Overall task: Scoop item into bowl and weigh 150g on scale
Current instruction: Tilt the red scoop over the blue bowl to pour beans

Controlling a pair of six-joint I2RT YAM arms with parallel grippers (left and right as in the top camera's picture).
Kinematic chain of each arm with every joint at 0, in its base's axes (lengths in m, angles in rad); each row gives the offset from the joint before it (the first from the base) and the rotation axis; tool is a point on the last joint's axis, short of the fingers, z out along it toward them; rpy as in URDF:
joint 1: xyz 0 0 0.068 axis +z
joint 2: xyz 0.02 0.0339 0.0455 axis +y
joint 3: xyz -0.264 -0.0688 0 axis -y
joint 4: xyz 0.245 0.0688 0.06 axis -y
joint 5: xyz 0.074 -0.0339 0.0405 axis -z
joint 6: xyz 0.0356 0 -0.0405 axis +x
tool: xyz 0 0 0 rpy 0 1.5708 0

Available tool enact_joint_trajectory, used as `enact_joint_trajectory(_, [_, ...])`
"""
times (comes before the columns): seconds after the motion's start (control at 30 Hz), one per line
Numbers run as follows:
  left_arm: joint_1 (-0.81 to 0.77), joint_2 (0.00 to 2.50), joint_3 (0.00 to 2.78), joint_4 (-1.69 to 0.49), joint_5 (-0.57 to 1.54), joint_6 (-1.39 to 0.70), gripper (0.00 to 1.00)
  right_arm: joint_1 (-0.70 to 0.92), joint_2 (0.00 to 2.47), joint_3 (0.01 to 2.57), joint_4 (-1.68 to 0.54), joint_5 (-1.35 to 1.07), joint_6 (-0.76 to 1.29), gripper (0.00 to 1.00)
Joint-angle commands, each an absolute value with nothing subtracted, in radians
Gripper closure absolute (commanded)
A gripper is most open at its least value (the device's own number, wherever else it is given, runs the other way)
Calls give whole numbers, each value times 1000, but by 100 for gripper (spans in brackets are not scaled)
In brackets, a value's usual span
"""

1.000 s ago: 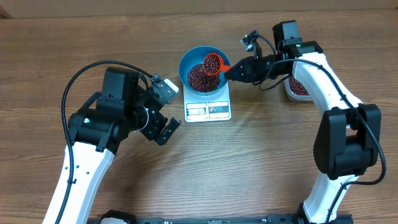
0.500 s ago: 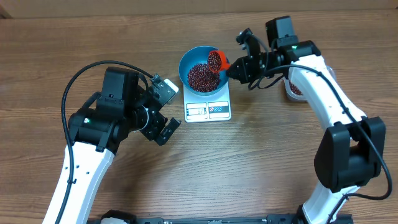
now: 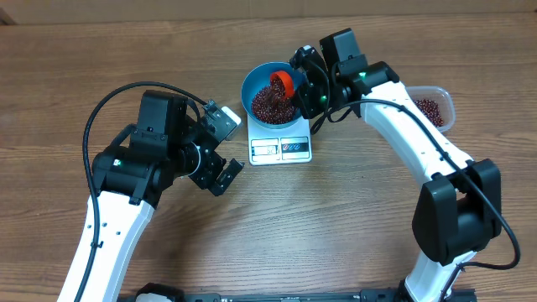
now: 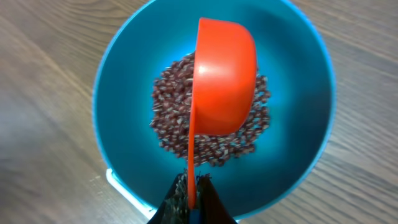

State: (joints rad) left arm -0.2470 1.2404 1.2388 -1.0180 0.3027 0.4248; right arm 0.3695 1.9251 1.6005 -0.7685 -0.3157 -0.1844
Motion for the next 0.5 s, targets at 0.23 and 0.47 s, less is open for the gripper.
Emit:
enact_joint_trajectory(0.23, [-247,1248,1265,-1017,304,426,0,407,1888,1613,-760,-120,-245,96])
enact_joint_trajectory(0.47, [-245,1248,1265,-1017,304,426,0,448,1871,1616,-752,-33,-271,96])
